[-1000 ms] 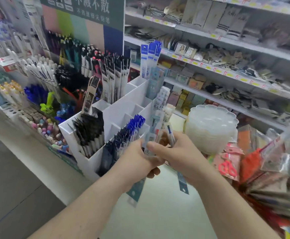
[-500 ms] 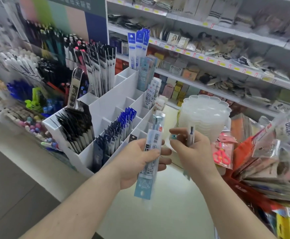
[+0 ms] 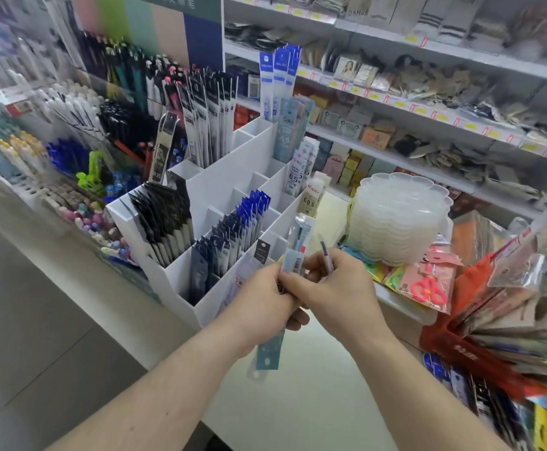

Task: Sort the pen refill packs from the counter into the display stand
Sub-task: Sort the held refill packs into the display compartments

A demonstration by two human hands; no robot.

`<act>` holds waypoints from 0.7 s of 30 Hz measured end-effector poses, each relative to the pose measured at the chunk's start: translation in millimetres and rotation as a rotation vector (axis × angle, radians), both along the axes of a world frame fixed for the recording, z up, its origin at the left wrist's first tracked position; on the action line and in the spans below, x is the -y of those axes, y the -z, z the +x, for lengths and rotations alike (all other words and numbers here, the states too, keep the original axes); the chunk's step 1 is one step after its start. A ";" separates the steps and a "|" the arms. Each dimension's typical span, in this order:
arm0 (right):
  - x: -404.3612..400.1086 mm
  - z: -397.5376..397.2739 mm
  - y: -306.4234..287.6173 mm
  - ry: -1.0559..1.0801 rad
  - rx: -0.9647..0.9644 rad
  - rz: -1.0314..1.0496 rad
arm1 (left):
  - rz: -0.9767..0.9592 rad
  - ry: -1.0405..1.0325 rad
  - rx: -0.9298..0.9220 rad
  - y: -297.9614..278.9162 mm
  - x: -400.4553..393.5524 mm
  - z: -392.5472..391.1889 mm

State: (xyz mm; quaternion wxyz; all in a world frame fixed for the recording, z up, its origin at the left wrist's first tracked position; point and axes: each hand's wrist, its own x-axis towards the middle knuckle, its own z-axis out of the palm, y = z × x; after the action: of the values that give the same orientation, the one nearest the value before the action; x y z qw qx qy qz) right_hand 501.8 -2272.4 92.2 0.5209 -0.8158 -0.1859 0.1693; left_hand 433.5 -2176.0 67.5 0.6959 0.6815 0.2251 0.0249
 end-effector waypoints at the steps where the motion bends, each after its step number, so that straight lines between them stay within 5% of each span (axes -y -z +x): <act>1: 0.2 -1.1 1.3 -0.025 -0.038 0.002 | 0.041 0.016 -0.003 1.5 1.9 0.7; 11: 19.2 -6.3 18.2 -0.005 -0.025 -0.101 | 0.291 0.099 -0.123 15.0 15.4 -4.3; 18: 47.2 2.9 22.3 0.026 -0.272 0.131 | -0.227 0.053 -0.058 17.1 27.9 -14.9; 21: 56.5 4.9 22.7 -0.002 -0.312 0.168 | -0.216 -0.095 -0.106 17.2 33.7 -21.4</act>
State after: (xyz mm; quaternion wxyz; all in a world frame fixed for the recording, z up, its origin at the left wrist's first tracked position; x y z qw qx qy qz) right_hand 506.7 -2328.9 69.6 0.6095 -0.7330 -0.1170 0.2785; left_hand 412.1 -2209.7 50.3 0.7506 0.5914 0.2948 -0.0027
